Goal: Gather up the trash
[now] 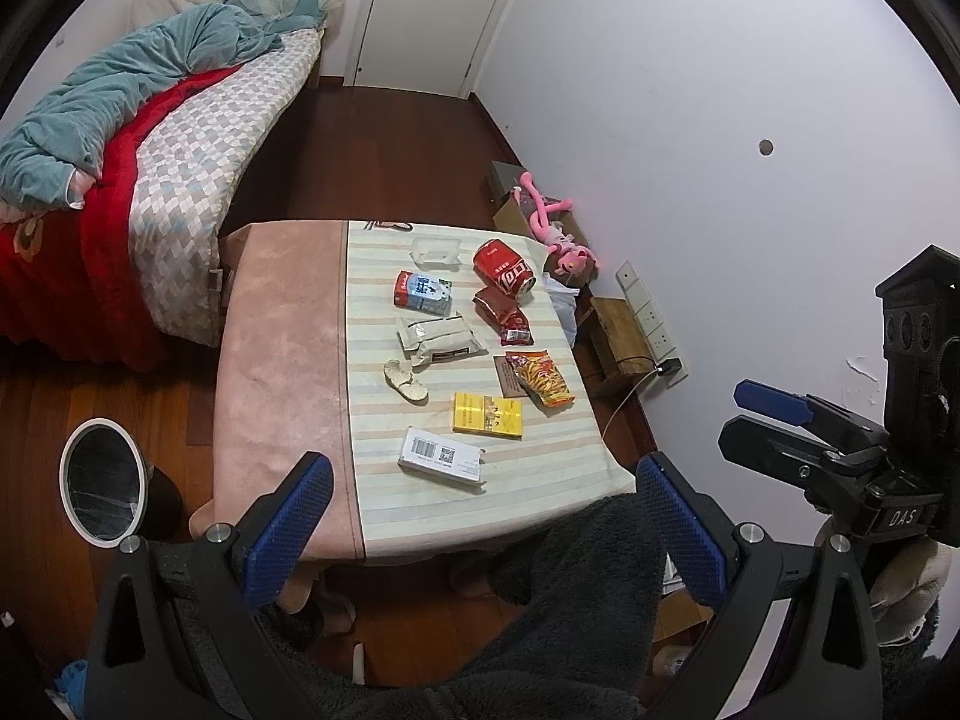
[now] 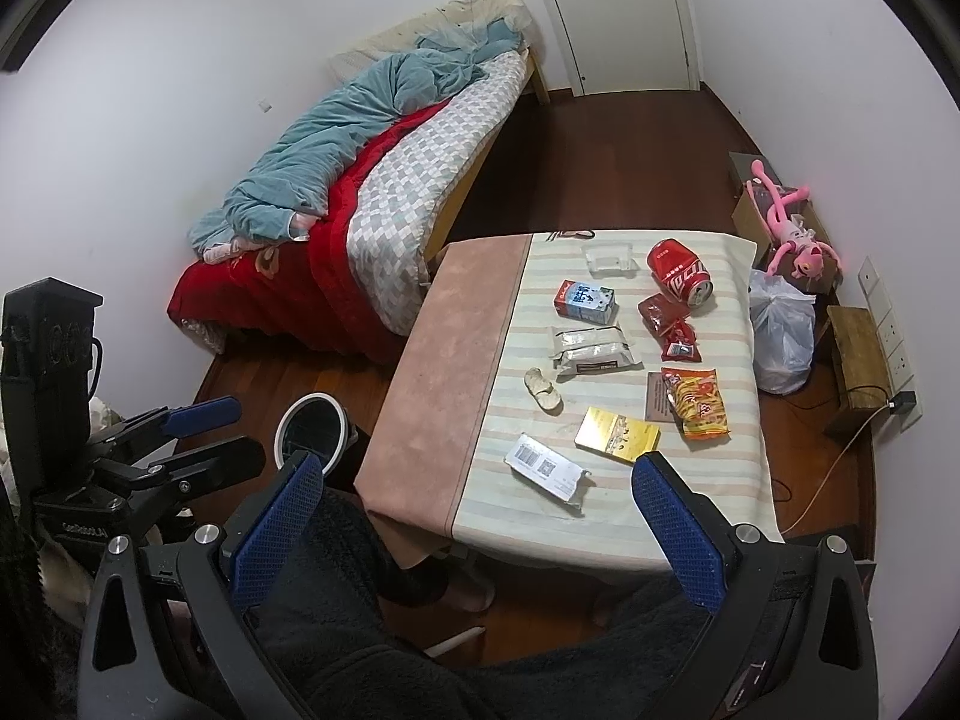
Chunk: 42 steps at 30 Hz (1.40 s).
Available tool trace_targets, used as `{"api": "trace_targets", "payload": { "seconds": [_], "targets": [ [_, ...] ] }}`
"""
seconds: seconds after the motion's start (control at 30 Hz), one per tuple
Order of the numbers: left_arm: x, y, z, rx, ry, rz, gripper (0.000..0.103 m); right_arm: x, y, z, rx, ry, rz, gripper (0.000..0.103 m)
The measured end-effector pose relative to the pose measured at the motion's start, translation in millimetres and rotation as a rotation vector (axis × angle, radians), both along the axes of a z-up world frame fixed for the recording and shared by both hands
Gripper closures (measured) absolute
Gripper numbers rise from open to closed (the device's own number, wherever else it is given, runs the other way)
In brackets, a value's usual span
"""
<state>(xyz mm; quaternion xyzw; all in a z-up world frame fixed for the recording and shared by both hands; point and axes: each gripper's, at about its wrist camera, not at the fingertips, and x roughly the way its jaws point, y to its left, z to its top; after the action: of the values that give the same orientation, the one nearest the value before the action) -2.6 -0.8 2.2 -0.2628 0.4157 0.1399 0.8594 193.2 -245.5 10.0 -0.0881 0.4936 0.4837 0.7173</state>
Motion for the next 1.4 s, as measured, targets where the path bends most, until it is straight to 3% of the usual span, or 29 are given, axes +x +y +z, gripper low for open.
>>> {"api": "trace_targets", "payload": {
  "seconds": [0.8, 0.93, 1.03, 1.13, 1.17, 1.23, 1.27, 1.4],
  "targets": [
    [3, -5, 8, 0.021, -0.002, -0.005, 0.0, -1, 0, 1, 0.003, -0.004, -0.001, 0.0],
    [8, -2, 2, 0.075, 0.032, 0.036, 0.0, 8, 3, 2, -0.01, -0.008, -0.043, 0.0],
    [27, 9, -25, 0.182, 0.119, 0.133, 0.0, 25, 4, -15, -0.036, 0.0, -0.115, 0.0],
    [50, 23, -70, 0.193, 0.209, 0.19, 0.0, 51, 3, -58, -0.074, 0.049, -0.221, 0.0],
    [63, 30, -94, 0.162, 0.25, 0.201, 0.0, 60, 3, -78, -0.092, 0.067, -0.253, 0.001],
    [80, 37, -135, 0.11, 0.32, 0.217, 0.0, 81, 5, -124, -0.154, 0.111, -0.327, 0.014],
    [91, 40, -158, 0.069, 0.359, 0.221, 0.0, 88, 4, -145, -0.175, 0.135, -0.345, 0.025],
    [126, 39, -233, -0.13, 0.48, 0.229, 0.0, 120, 5, -228, -0.303, 0.169, -0.431, 0.026]
  ]
}}
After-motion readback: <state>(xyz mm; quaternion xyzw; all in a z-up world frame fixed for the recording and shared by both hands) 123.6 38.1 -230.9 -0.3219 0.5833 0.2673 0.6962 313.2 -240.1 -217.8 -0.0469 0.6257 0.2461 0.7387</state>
